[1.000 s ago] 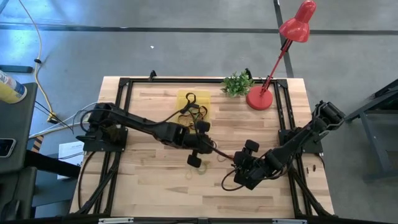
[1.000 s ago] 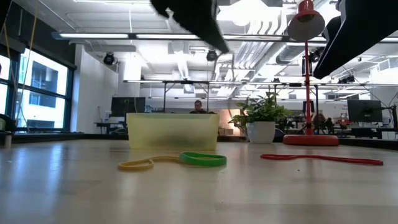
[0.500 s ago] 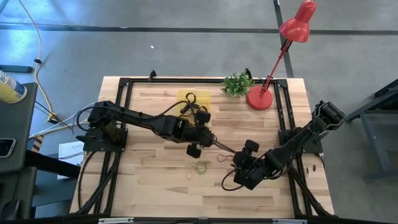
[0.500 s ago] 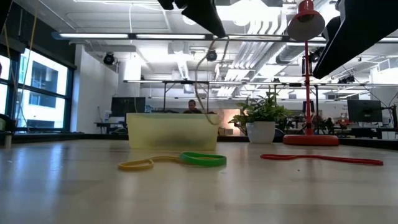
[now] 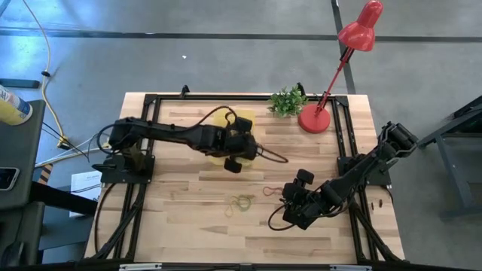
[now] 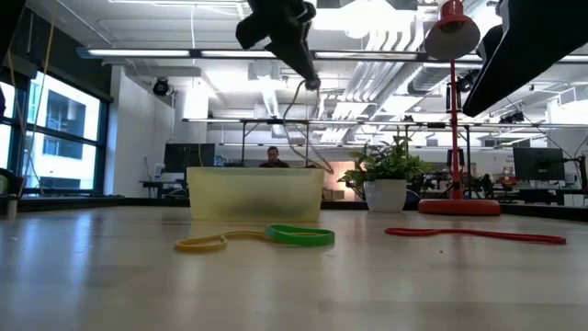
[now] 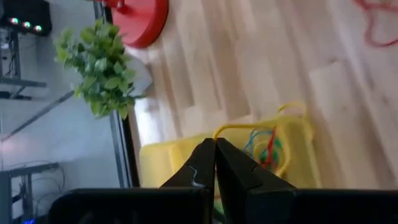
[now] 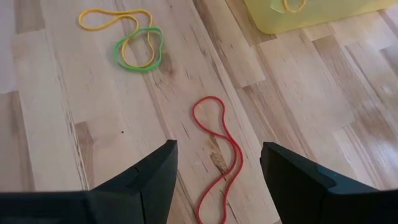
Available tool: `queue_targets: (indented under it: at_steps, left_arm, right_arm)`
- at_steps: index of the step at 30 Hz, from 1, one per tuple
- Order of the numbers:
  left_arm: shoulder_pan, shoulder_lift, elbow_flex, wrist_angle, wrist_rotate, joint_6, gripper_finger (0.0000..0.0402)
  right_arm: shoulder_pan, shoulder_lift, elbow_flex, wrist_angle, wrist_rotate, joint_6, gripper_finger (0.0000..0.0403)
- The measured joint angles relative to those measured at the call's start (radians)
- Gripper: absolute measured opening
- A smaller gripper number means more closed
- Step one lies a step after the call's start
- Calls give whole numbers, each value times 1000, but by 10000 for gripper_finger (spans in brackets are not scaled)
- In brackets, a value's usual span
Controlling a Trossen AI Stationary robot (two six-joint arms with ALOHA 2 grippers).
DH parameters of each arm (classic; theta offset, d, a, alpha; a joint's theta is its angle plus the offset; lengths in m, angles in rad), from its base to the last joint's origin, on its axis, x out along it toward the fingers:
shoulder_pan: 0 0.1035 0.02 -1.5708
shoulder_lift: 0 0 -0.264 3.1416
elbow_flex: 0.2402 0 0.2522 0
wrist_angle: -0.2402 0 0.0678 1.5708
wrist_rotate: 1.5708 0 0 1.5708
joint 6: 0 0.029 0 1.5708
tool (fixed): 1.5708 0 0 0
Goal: Pick and place rubber bands into bin
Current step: Put the yellow rubber band into the yellow bin
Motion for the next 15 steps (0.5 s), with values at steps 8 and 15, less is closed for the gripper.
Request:
queue_targets:
  at_steps: [8,15]
  left_arm:
    - [78,0,0,-45,-4,37,0]
    - [146,0,0,-140,-19,59,0]
  right_arm:
    - [0,0,0,0,-1,0,220]
    - [0,0,0,0,-2,0,220]
